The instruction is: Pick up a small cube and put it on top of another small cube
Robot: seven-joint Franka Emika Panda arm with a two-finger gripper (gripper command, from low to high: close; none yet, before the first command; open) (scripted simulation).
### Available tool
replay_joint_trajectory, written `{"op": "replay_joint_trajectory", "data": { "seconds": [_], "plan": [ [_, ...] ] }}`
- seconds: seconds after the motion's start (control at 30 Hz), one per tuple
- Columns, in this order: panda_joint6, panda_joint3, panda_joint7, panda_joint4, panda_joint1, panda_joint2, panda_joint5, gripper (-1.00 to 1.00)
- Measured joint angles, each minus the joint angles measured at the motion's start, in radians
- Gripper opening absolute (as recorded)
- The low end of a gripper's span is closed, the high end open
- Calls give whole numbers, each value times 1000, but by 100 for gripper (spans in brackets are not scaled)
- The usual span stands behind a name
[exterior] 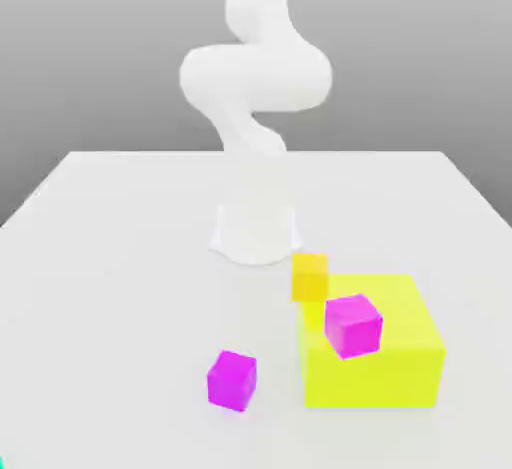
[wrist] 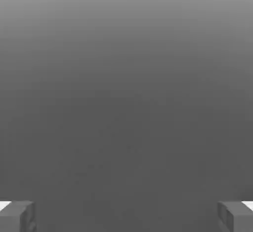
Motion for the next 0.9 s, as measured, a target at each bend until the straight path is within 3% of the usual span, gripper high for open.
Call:
{"op": "replay_joint_trajectory", "data": {
  "seconds": [0.53,0.9],
  "plan": [
    [82,-217,-264,138,-12,585,140,0],
    [137,-251,-451,232,-133,985,245,0]
  ]
}}
